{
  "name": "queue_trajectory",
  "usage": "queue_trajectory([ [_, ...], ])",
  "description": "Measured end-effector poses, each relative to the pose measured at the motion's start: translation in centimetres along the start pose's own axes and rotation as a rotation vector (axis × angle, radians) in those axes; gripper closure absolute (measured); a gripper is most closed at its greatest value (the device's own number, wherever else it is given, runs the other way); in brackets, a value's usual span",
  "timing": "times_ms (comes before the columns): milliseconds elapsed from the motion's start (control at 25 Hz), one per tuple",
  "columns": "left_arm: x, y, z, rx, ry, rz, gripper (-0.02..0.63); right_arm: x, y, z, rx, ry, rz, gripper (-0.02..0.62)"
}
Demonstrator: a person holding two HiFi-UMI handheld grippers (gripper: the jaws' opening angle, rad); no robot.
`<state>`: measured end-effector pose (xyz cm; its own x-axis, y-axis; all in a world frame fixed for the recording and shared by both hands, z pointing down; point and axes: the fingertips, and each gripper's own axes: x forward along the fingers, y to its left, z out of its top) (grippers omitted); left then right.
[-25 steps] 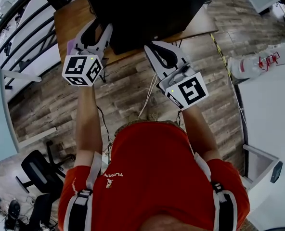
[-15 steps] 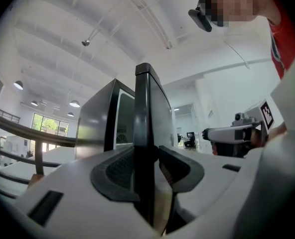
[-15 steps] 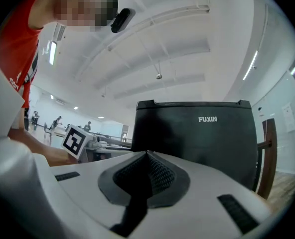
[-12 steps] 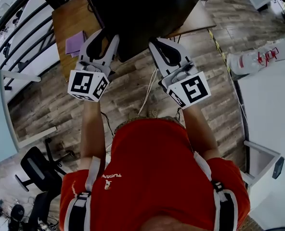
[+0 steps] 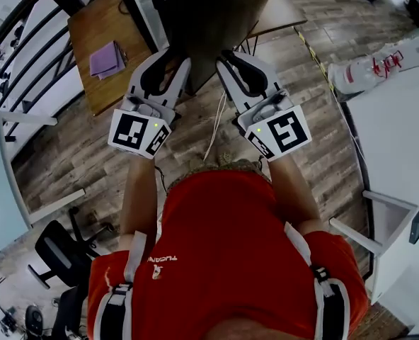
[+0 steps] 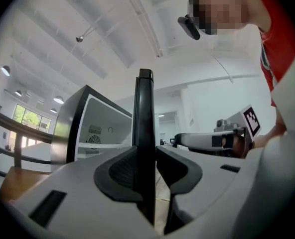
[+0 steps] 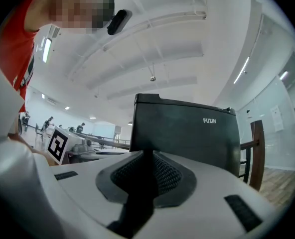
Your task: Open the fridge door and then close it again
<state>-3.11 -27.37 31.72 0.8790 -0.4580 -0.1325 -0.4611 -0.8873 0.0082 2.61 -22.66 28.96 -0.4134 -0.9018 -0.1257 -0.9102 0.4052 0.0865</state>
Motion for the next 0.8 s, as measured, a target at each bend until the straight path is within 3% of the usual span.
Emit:
queue_trajectory([
  [280, -0.1, -5.0, -0.1, -0.007, -0.02, -0.128, 0.499, -2.7, 0.8, 0.6, 0.01, -0.002, -0.06, 0.412],
  [520, 0.7, -9.0, -0.2, -0.002, -0.013, -0.197, 0.509, -5.1, 0.1, 1.4, 0.022, -0.021, -0.106, 0.368],
  [800, 2.1, -13.7, -0.5, 0.013, -0.013, -0.21, 0.522, -7.8, -1.1, 2.4, 0.02, -0.037, -0.1, 0.334],
])
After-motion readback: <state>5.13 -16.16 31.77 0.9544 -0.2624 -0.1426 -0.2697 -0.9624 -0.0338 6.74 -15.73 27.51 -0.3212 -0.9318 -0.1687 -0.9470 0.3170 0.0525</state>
